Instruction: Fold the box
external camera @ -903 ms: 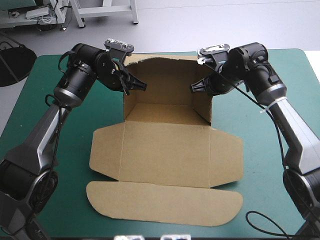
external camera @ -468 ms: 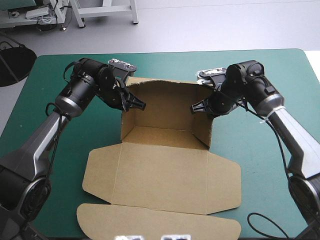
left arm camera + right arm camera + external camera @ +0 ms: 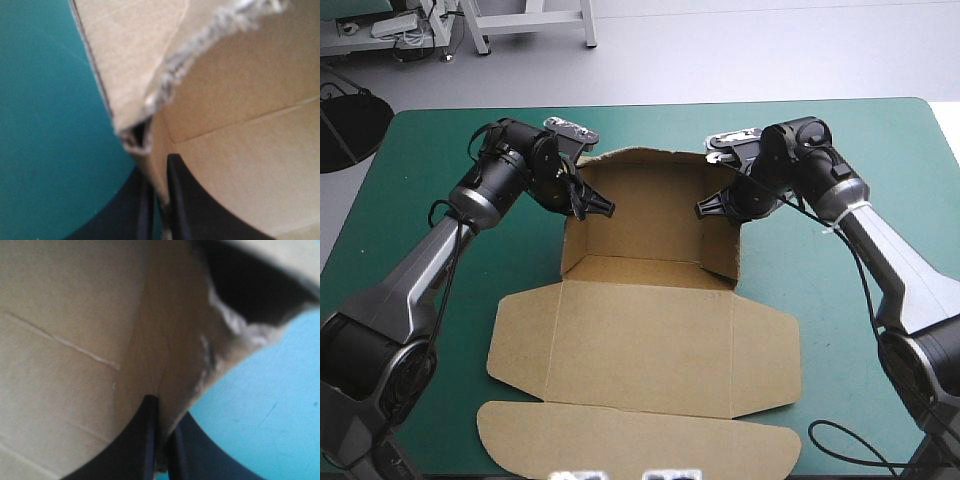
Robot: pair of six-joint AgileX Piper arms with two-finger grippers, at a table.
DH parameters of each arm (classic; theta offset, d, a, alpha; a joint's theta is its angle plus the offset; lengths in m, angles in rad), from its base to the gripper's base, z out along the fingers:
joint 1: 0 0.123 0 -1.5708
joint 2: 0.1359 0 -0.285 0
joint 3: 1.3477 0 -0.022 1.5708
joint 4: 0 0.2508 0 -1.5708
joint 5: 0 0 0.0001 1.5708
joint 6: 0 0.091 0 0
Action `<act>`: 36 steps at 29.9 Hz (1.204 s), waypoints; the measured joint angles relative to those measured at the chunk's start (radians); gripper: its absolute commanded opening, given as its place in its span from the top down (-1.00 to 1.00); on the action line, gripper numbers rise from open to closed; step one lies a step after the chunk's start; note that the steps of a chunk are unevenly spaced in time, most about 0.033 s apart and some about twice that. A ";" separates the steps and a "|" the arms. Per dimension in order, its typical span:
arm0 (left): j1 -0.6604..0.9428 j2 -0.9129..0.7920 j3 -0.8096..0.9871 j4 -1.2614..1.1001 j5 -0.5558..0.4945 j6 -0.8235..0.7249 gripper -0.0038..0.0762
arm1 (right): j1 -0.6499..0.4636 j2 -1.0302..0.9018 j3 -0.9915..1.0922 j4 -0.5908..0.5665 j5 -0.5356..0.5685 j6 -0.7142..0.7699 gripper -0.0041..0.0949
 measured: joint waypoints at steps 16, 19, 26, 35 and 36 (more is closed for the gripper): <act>0.009 0.108 -0.003 0.036 -0.280 0.000 0.93 | 0.005 0.090 -0.032 -0.144 -0.181 0.045 0.95; 0.010 0.138 -0.009 0.039 -0.318 0.003 0.93 | 0.005 0.123 -0.037 -0.161 -0.215 0.061 0.95; 0.009 0.168 -0.011 0.095 -0.332 0.010 0.92 | 0.007 0.156 -0.040 -0.205 -0.250 0.067 0.65; 0.000 0.174 -0.009 0.136 -0.287 0.017 0.09 | 0.016 0.197 -0.066 -0.261 -0.186 0.041 -0.10; -0.004 0.180 -0.006 0.145 -0.271 0.024 -0.08 | 0.018 0.202 -0.071 -0.277 -0.173 0.041 -0.13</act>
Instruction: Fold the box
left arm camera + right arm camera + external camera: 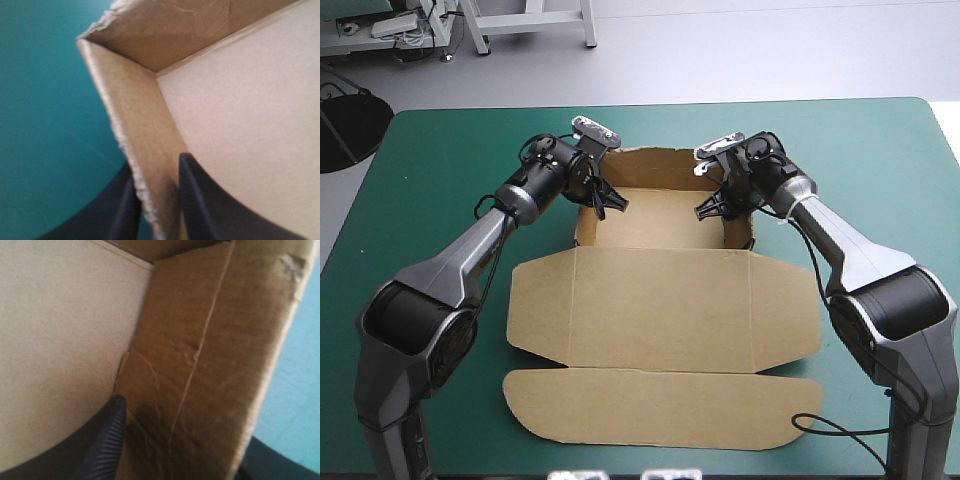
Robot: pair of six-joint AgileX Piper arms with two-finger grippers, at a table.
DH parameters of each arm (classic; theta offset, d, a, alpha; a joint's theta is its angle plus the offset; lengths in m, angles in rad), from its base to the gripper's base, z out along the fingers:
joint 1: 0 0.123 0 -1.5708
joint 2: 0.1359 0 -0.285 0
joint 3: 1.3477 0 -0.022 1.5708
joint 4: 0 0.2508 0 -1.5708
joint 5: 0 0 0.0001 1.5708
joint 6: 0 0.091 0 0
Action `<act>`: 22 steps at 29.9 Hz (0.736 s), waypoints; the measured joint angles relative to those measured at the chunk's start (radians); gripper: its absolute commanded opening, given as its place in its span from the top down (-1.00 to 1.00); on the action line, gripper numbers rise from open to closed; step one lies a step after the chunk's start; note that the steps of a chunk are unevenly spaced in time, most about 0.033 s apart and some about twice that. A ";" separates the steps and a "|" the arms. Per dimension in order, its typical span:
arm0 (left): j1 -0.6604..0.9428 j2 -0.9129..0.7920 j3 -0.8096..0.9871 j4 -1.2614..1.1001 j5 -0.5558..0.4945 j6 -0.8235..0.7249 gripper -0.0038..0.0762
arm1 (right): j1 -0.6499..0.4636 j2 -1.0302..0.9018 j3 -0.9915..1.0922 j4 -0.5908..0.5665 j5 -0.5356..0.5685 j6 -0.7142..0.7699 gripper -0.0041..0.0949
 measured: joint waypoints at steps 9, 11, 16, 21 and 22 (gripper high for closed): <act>-0.005 0.022 0.008 0.043 0.033 -0.082 -0.39 | 0.002 0.003 -0.047 -0.096 0.047 0.038 -0.14; -0.004 0.022 0.008 0.044 0.036 -0.106 -0.37 | 0.002 0.003 -0.050 -0.099 0.047 0.038 -0.14; 0.000 0.022 -0.039 0.044 0.070 -0.120 -0.37 | 0.002 0.003 -0.080 -0.106 0.061 0.038 -0.12; 0.002 0.022 -0.171 0.044 0.144 -0.122 -0.36 | 0.002 0.003 -0.167 -0.122 0.114 0.038 -0.12; 0.002 0.022 -0.194 0.044 0.161 -0.123 -0.36 | 0.002 0.003 -0.184 -0.125 0.124 0.038 -0.12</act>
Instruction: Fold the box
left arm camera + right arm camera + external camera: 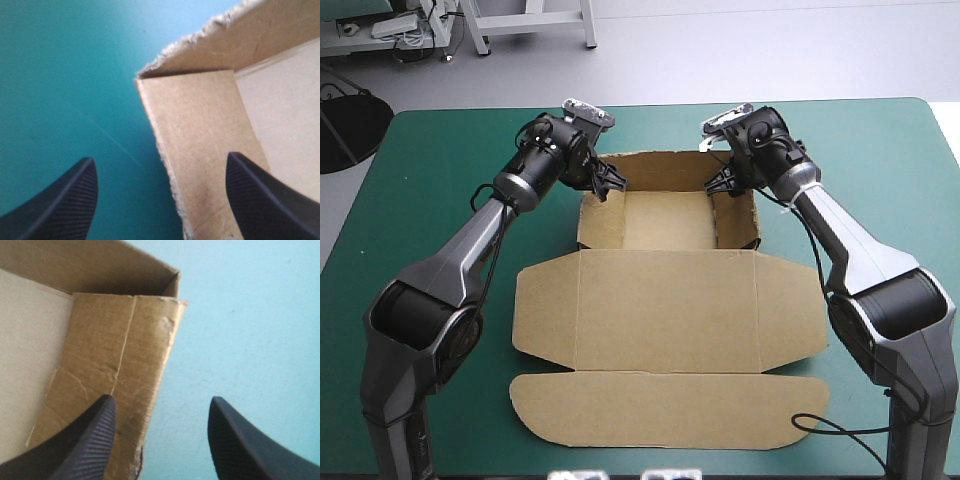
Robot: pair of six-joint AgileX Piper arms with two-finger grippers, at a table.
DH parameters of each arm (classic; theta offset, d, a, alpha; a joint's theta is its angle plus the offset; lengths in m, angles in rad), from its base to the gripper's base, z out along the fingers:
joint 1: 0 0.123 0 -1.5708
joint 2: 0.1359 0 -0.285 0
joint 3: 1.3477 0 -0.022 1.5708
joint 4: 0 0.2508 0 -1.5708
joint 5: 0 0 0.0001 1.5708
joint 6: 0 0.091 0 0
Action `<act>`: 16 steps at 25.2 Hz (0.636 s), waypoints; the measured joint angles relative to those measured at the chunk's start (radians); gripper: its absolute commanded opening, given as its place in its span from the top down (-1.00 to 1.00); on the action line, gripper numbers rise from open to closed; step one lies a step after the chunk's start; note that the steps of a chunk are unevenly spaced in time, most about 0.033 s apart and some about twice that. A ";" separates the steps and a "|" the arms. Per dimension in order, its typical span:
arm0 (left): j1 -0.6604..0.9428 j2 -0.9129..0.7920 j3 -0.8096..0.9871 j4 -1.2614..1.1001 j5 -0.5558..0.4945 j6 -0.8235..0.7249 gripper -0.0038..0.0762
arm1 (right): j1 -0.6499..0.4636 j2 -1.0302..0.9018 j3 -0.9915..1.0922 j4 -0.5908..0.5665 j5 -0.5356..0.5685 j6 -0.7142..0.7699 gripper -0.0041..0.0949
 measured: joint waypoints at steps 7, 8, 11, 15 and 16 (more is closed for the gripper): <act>0.000 -0.004 -0.179 0.001 0.159 0.014 -0.36 | 0.000 -0.030 -0.087 0.023 0.035 0.000 -0.12; 0.000 -0.005 -0.199 0.003 0.169 0.019 -0.34 | 0.000 -0.044 -0.089 0.025 0.044 0.000 -0.12; 0.000 -0.036 -0.225 -0.021 0.184 0.012 -0.13 | 0.000 -0.115 -0.092 0.022 0.097 0.010 -0.11; 0.000 -0.138 -0.228 -0.189 0.186 0.008 0.82 | -0.031 -0.212 -0.092 0.104 0.111 0.039 -0.11; 0.000 -0.163 -0.228 -0.207 0.186 0.014 0.92 | -0.042 -0.220 -0.092 0.131 0.112 0.040 -0.11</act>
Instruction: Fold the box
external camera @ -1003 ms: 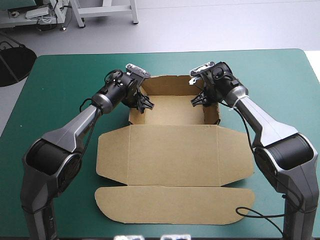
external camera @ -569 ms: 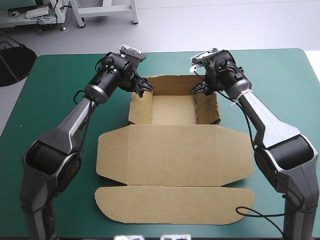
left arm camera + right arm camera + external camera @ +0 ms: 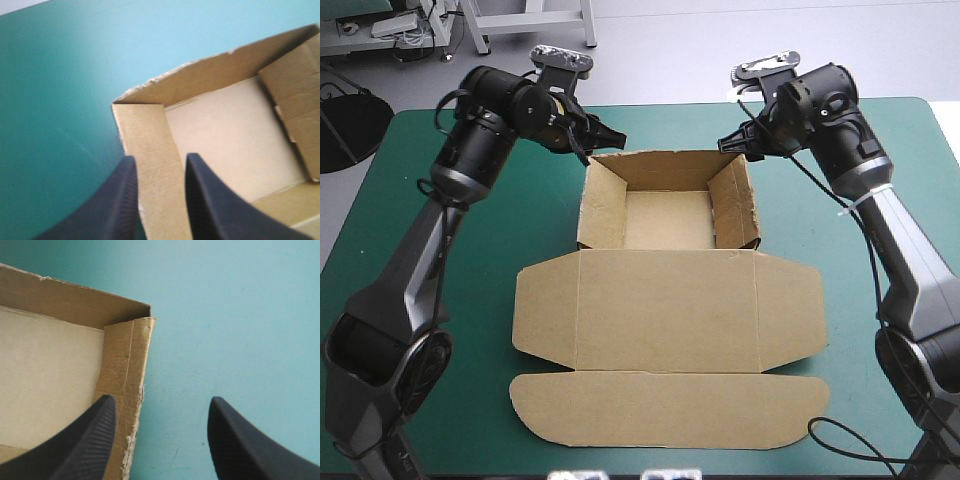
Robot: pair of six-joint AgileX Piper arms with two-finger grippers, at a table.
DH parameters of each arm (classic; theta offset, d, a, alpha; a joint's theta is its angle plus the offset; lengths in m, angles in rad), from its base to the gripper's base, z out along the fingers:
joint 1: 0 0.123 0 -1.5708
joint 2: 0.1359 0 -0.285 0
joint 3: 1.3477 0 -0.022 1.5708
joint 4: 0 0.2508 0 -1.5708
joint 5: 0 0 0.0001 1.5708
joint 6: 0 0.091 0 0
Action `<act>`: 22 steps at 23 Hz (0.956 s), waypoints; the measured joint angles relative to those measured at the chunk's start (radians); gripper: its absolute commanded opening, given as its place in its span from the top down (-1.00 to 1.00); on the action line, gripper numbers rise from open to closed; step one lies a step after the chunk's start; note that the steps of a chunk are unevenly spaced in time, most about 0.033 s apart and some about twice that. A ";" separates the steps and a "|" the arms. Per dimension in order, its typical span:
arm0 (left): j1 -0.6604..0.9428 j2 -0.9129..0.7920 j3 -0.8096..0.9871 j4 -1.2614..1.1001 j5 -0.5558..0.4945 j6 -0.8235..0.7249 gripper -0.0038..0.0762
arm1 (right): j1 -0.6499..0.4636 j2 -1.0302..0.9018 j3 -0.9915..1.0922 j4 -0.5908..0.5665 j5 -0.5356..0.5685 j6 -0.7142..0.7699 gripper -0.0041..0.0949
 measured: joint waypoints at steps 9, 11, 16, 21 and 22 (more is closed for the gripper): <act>0.000 -0.366 0.232 0.001 0.001 0.039 0.93 | -0.120 0.125 0.000 0.241 -0.001 -0.044 -0.11; 0.000 -0.449 0.371 0.015 0.001 0.039 0.93 | -0.120 0.174 0.000 0.266 -0.001 -0.051 -0.11; 0.000 -0.642 0.719 0.089 0.001 0.017 0.93 | -0.120 0.274 0.000 0.280 -0.004 -0.053 -0.11; 0.000 -0.818 0.977 0.139 0.001 -0.083 0.93 | -0.120 0.321 0.001 0.327 -0.007 -0.080 0.30; 0.000 -0.850 1.017 0.140 0.001 -0.101 0.93 | -0.120 0.327 0.001 0.342 -0.007 -0.088 0.46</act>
